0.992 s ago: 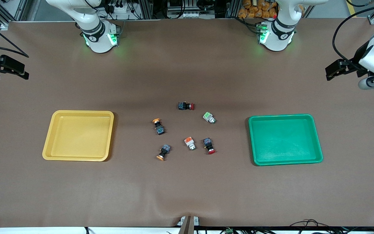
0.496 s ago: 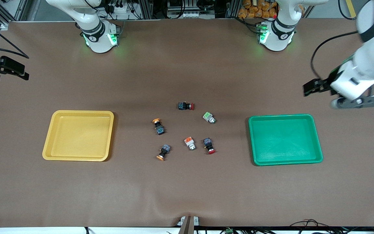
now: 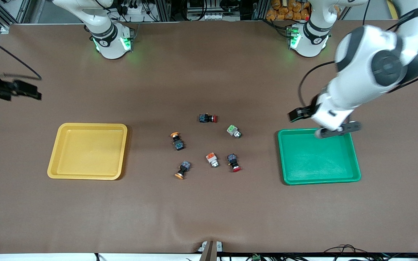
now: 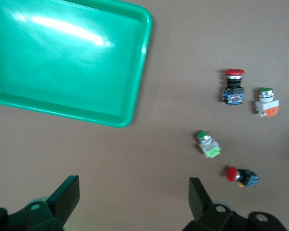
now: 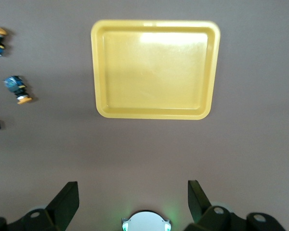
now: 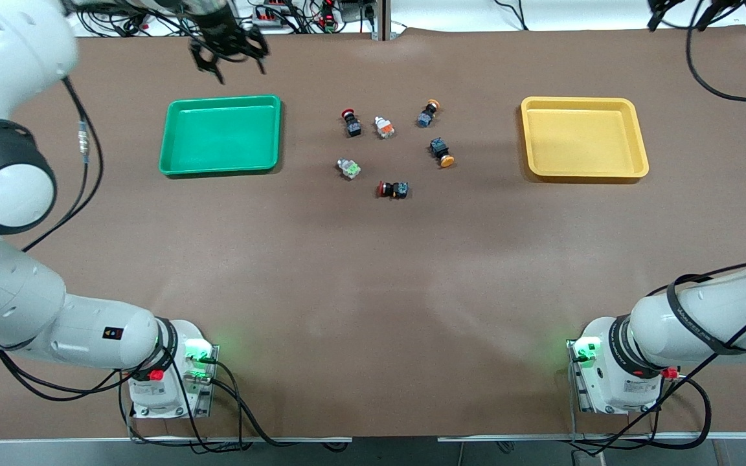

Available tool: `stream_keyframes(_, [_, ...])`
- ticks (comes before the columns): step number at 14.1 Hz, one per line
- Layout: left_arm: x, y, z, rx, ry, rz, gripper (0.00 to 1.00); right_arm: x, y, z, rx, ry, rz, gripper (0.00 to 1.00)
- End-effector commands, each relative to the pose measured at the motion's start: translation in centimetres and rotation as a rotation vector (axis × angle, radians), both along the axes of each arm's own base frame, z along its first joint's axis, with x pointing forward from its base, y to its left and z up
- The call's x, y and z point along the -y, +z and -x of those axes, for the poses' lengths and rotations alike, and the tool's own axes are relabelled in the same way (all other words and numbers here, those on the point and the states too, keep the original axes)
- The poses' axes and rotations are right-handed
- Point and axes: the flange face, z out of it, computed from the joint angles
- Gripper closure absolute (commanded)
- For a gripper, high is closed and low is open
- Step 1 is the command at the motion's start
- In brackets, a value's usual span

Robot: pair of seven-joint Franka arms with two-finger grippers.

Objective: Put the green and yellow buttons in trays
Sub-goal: 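Move the left gripper toward the green button while the right gripper starts moving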

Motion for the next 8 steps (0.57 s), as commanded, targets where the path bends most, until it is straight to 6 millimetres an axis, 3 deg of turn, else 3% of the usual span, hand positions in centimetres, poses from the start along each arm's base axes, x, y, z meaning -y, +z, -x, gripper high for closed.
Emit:
stream_keyframes(1, [6.6, -4.9, 0.9, -0.018, 0.125, -0.009, 0.0, 2.1, -2.1, -1.0, -0.04, 0.029, -0.014, 0.0])
stream_keyframes(3, [11.0, -9.6, 1.6, -0.021, 0.198, -0.029, 0.0, 3.1, -2.7, -1.0, -0.05, 0.017, -0.023, 0.0])
stream_keyframes(5, [14.2, -13.6, 2.8, -0.024, 0.243, -0.063, 0.0, 1.8, -3.1, -1.2, -0.056, 0.013, -0.016, 0.0])
stream_keyframes(8, [16.3, -18.1, 3.6, -0.024, 0.303, -0.082, 0.0, -1.4, -9.0, -3.9, -0.113, -0.03, -0.009, 0.0])
